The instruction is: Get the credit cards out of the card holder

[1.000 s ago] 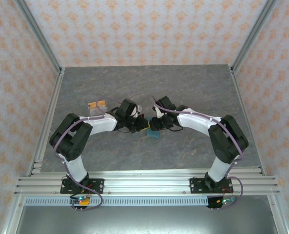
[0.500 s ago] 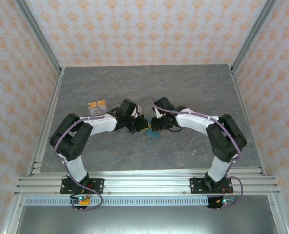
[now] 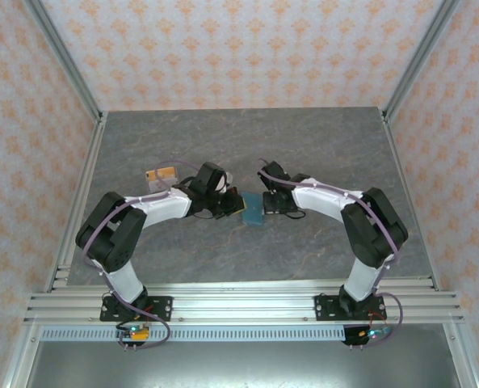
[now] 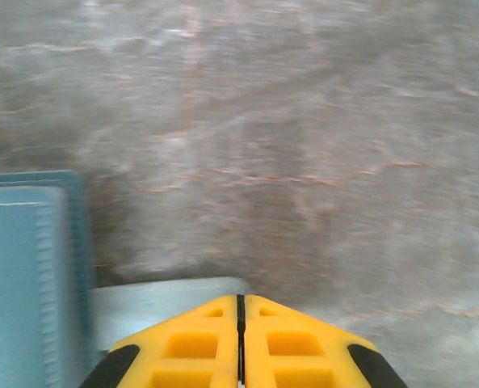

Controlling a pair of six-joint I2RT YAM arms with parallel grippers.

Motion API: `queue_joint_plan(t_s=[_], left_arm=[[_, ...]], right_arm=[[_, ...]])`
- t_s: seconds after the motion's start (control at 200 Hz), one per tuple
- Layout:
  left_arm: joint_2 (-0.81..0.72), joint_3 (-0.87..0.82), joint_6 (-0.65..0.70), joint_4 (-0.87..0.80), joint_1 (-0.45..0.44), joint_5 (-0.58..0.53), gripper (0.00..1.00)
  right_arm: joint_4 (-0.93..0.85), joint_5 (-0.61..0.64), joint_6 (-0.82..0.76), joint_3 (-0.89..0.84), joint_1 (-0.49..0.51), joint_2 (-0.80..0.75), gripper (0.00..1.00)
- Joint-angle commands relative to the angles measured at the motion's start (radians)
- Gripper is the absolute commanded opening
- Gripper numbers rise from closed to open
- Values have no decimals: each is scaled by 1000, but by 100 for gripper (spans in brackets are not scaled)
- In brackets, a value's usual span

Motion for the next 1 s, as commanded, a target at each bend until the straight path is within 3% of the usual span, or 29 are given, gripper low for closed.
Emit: queue_joint_plan(t_s=[0.0,0.225,0.44,0.631,0.811,0.996], left_arm=[[-21,0,15,-35,6,-14,0],[-1,12,23,-39,6,-5,0],[2,17,31,-60,6,-11,0],[3,24,38,-75,6,-21,0],[10,35,38,-75,6,-19,0],[15,44,35,-78,6,-13,0]], right_arm=[[-63,94,75,-12,3,-28,11],[-28,-80,87,30,0,-34,35],[-21,-132,110,57,0,-5,37],[-50,-32,128,44,1,-117,43],[-66,-184,111,81,3,-76,52],[-105,-211,123,128,17,-3,54]])
